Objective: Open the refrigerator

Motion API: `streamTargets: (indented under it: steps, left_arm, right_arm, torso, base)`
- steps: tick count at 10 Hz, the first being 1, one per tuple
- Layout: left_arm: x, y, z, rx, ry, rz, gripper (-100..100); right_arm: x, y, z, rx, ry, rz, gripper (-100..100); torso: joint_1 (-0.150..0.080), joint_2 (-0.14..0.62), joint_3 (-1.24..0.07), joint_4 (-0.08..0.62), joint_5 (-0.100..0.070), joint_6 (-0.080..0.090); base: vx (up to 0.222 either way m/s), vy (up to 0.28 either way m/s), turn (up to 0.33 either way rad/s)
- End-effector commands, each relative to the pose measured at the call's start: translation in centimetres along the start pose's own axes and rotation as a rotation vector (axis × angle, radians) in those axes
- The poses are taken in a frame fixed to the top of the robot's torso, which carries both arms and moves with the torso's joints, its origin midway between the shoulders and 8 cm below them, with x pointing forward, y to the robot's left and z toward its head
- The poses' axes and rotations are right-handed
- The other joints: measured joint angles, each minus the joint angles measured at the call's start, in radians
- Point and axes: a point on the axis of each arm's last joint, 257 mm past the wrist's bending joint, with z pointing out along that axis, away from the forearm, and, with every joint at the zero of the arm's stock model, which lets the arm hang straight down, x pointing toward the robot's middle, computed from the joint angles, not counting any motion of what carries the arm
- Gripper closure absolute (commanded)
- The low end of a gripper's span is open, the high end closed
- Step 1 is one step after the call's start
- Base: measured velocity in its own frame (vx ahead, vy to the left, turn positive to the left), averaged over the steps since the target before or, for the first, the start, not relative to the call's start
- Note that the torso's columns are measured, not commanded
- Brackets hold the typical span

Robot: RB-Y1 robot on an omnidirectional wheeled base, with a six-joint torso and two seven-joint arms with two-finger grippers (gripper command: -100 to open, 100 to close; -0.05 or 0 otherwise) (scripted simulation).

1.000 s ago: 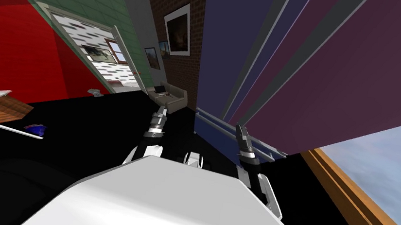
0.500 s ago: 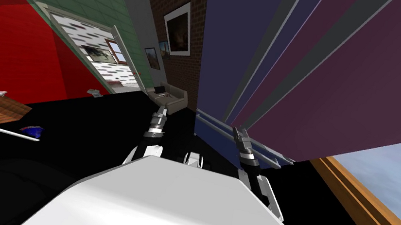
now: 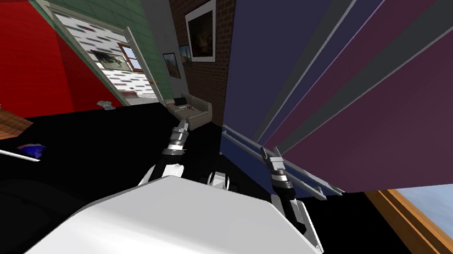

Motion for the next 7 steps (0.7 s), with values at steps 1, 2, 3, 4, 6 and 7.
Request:
streamTargets:
  steps: [1,2,3,4,6,7]
  left_arm:
    - [0.0,0.0,0.0,0.0,0.0,0.0,0]
    - [0.0,0.0,0.0,0.0,0.0,0.0,0]
    - [0.0,0.0,0.0,0.0,0.0,0.0,0]
    - [0.0,0.0,0.0,0.0,0.0,0.0,0]
    - [0.0,0.0,0.0,0.0,0.0,0.0,0]
    - [0.0,0.0,0.0,0.0,0.0,0.0,0]
  right_arm:
    - [1.4,-0.8,-0.7,-0.008,0.045,-0.111,-100]
    - [2.3,-1.3,-1.1,-0.015,0.074,-0.174,-100]
    - [2.3,-1.3,-1.1,-0.015,0.074,-0.179,-100]
    - [3.2,-1.8,-1.7,-0.024,0.104,-0.245,-100]
    - [4.0,-2.3,-2.2,-0.033,0.133,-0.309,-100]
    - [4.8,-2.8,-2.7,-0.044,0.16,-0.371,-100]
  torso:
    - [0.0,-0.001,-0.001,0.0,0.0,0.0]
    - [0.0,0.0,0.0,0.0,0.0,0.0]
    - [0.001,0.0,0.0,0.0,0.0,0.0]
    - [0.0,0.001,0.001,0.0,0.0,0.0]
    - [0.0,-0.002,-0.001,-0.001,0.0,0.0]
    - [0.001,-0.001,-0.001,0.0,0.0,0.0]
  base:
    - [0.092,0.025,0.006]
    - [0.08,0.039,0.01]
    - [0.064,0.028,0.002]
    - [0.076,0.018,0.009]
    - [0.096,0.027,0.009]
    - [0.076,0.032,0.009]
